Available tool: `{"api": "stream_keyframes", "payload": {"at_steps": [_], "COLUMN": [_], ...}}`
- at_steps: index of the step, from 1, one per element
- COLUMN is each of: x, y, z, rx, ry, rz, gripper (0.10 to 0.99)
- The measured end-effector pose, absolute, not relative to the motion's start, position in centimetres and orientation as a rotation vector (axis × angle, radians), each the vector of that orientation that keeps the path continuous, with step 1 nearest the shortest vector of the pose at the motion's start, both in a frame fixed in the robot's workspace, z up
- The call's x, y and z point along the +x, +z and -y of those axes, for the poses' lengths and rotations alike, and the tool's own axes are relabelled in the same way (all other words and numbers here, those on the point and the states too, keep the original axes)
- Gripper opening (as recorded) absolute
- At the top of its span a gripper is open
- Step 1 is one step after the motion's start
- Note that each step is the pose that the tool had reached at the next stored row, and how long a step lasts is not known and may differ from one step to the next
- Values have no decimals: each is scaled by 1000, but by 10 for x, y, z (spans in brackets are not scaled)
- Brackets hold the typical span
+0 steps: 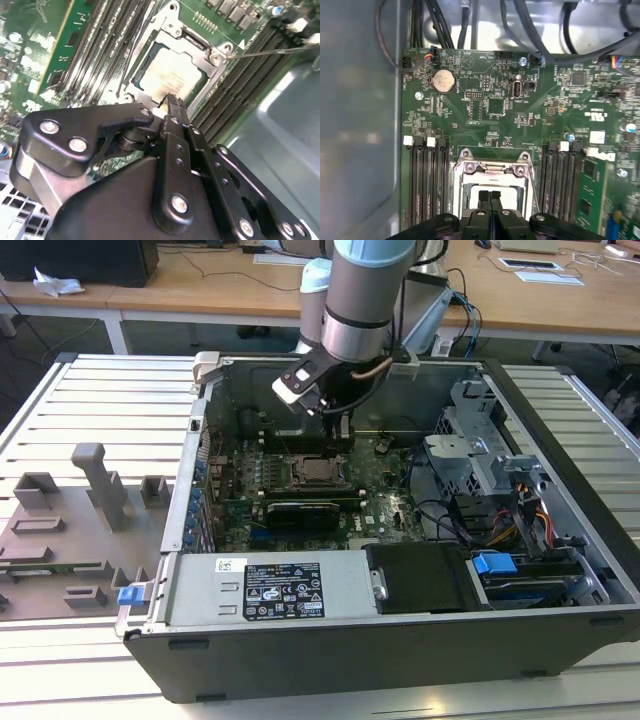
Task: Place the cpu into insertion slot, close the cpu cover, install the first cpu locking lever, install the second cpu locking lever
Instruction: 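Close the cpu cover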
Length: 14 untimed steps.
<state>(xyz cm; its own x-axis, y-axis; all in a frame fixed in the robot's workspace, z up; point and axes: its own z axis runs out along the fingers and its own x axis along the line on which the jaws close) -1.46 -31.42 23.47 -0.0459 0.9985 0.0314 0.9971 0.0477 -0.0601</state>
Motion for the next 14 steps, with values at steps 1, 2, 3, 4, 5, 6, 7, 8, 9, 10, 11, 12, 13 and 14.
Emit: {"api": "stream_keyframes", "payload": {"at_steps": [1, 2, 3, 4, 5, 6, 7, 8, 9, 10, 11, 12, 13, 14], "x": [-15, -15, -15, -15, -15, -15, -15, -15, -15, -15, -15, -15, -15, -15], "y": [239, 246, 250, 253, 256, 259, 263, 266, 269, 271, 274, 275, 276, 276], "z": [314, 314, 314, 314, 314, 314, 314, 314, 314, 314, 314, 314, 314, 314], "rx": [-2124, -2124, -2124, -2124, -2124, -2124, -2124, -2124, -2124, -2124, -2124, -2124, -2124, -2124], "ry": [34, 34, 34, 34, 34, 34, 34, 33, 34, 34, 34, 34, 33, 33], "rz": [2226, 2226, 2226, 2226, 2226, 2226, 2226, 2226, 2226, 2226, 2226, 2226, 2226, 2226], "gripper": [106, 106, 106, 106, 106, 106, 106, 106, 106, 106, 106, 106, 106, 106]}}
